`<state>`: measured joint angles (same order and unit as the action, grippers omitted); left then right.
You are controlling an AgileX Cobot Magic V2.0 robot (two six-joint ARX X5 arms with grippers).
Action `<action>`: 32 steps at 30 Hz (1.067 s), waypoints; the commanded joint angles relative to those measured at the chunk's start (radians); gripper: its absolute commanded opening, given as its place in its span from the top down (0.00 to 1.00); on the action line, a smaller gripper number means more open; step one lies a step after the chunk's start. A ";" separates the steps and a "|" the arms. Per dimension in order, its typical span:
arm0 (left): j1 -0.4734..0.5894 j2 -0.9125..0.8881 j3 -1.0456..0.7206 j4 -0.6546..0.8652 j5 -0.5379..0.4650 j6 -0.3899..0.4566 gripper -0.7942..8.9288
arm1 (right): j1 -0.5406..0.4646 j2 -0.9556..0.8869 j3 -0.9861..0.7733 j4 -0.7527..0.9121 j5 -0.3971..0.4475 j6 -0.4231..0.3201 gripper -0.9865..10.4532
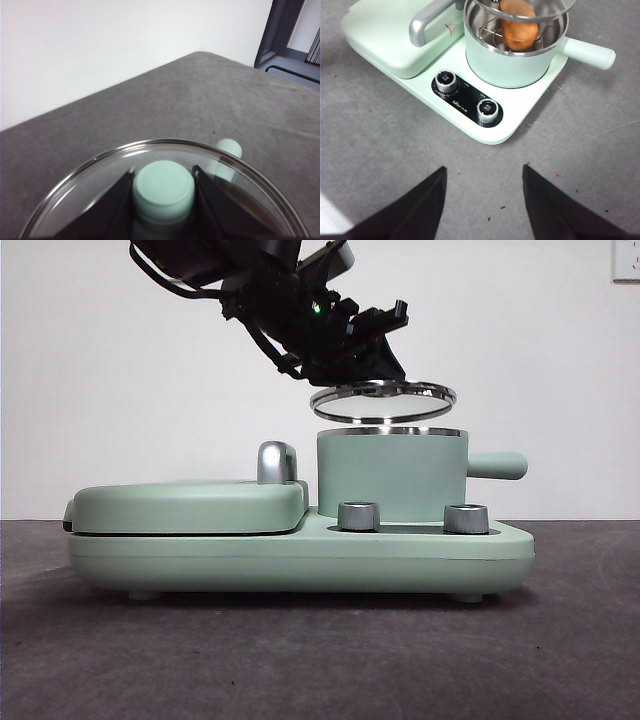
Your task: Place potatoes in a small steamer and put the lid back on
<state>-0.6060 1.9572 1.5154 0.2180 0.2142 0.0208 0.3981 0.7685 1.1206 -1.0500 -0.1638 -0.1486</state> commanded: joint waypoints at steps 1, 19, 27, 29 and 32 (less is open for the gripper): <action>-0.013 0.024 0.032 0.034 0.005 -0.011 0.91 | 0.005 0.008 0.011 0.011 0.000 0.010 0.70; -0.043 0.026 0.008 -0.003 0.003 0.001 0.91 | 0.005 0.008 0.011 0.021 0.007 0.010 0.70; -0.042 0.026 -0.043 0.043 0.003 0.016 0.91 | 0.005 0.009 0.011 0.026 0.008 0.010 0.70; -0.043 0.026 -0.045 0.045 0.003 0.034 0.91 | 0.005 0.009 0.011 0.026 0.008 0.011 0.70; -0.043 0.026 -0.045 0.045 0.003 0.050 0.91 | 0.005 0.009 0.011 0.026 0.008 0.011 0.70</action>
<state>-0.6392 1.9682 1.4590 0.2436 0.2119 0.0441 0.3981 0.7685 1.1206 -1.0348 -0.1570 -0.1486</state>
